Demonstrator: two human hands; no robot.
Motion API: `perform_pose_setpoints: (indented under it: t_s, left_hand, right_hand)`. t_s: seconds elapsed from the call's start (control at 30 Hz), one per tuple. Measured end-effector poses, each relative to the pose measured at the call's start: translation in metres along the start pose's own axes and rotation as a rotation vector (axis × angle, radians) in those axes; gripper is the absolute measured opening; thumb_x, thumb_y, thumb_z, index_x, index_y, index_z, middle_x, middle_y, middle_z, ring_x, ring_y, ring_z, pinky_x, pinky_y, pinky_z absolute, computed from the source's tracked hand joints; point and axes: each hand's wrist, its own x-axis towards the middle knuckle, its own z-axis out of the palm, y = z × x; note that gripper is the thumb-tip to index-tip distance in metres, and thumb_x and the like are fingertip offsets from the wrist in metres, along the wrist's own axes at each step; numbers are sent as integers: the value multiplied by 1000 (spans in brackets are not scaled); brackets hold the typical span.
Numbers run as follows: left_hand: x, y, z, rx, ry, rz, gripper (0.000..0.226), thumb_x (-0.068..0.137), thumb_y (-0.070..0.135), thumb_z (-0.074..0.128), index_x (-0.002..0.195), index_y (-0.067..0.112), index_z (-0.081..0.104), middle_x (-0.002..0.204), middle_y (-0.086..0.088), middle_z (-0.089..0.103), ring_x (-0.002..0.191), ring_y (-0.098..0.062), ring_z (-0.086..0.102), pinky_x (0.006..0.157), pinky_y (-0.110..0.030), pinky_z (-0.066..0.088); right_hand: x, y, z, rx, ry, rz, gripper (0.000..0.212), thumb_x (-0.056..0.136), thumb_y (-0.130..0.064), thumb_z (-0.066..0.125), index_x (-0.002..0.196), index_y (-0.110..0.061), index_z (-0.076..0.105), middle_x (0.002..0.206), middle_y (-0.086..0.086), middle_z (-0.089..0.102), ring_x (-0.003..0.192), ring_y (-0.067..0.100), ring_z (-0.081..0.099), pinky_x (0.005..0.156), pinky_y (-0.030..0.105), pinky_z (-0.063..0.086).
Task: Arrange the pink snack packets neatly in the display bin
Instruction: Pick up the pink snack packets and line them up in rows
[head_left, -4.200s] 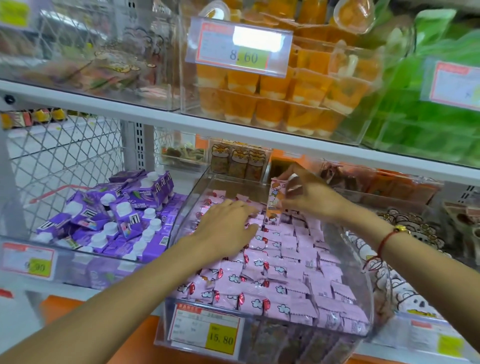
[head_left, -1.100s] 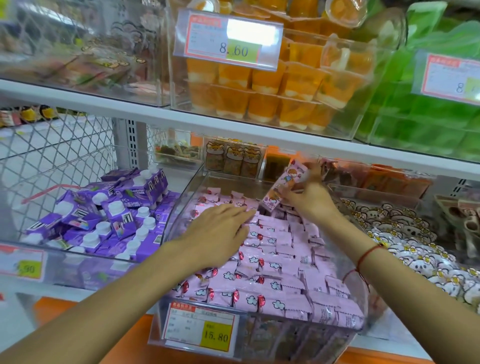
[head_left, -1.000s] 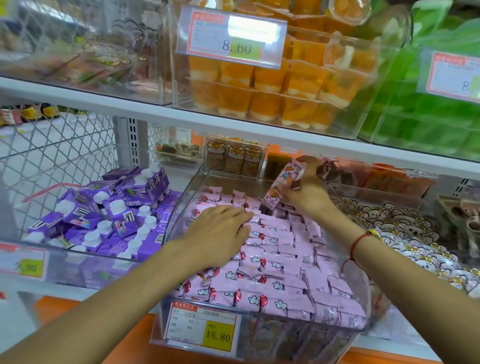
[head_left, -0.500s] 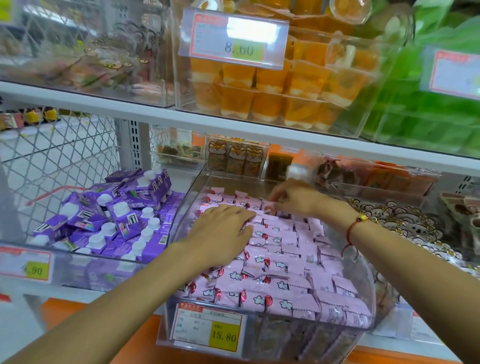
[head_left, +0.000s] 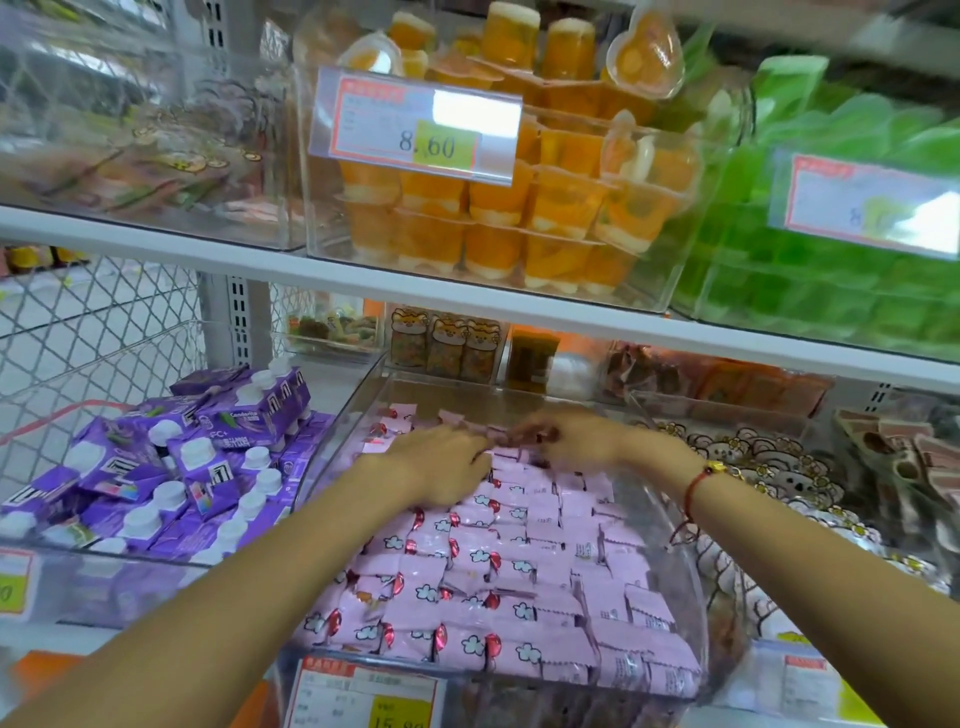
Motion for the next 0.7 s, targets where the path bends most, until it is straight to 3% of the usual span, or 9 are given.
perform_pose_setpoints:
  t_s: [0.07,0.13,0.23,0.33,0.4,0.5,0.57,0.7]
  left_hand:
    - [3,-4,3,4,27,-9,38,101,34,27,130,24,50,125,-8,56,103,-26,53,83,-36,46]
    - [4,-6,5,-7,32,-12,40,101,34,27,137,26,44,133,-9,54,111,-28,53,88,-39,47]
    - [3,-6,7,-11,57,16,41,101,34,29,143,34,33,132,-7,54,106,-25,53,76,-33,45]
    - [0,-6,5,40,109,62,40,102,32,30,140,33,40,137,-2,51,117,-25,50,88,-36,46]
    - [-1,-6,4,59,114,80,40,102,31,28,137,31,46,142,2,47,122,-24,46,96,-38,43]
    - [0,-7,4,42,70,51,39,102,30,27,128,25,55,130,-5,56,111,-26,51,90,-40,46]
    - [1,-7,4,29,46,32,38,102,30,27,124,23,57,125,-8,59,108,-27,52,89,-41,46]
    - [1,-8,4,37,19,11,42,102,34,24,138,31,46,143,0,47,128,-26,43,100,-41,41]
  right_hand:
    - [5,3,-4,42,123,-6,37,94,-4,46,130,-12,53,129,8,55,112,24,54,96,34,46]
    - [14,2,-3,11,223,41,31,94,-6,48,123,-14,59,130,7,55,113,23,55,95,29,46]
    - [31,-1,2,-39,284,106,25,93,-13,54,115,-18,64,127,3,58,110,20,55,93,28,45]
    - [38,-6,6,-42,267,127,20,88,-27,63,107,-21,68,119,0,62,98,16,55,85,25,46]
    - [41,-7,8,-54,257,134,18,86,-28,66,101,-21,71,115,-1,63,96,16,55,87,27,49]
    - [42,-8,10,-79,273,126,14,88,-22,63,98,-18,71,115,2,63,100,19,57,90,30,50]
    - [41,-9,10,-76,298,115,13,91,-19,59,98,-15,69,112,3,63,95,18,57,84,28,50]
    - [42,-14,2,65,514,121,9,97,-16,45,96,-11,53,102,9,58,83,18,50,63,24,38]
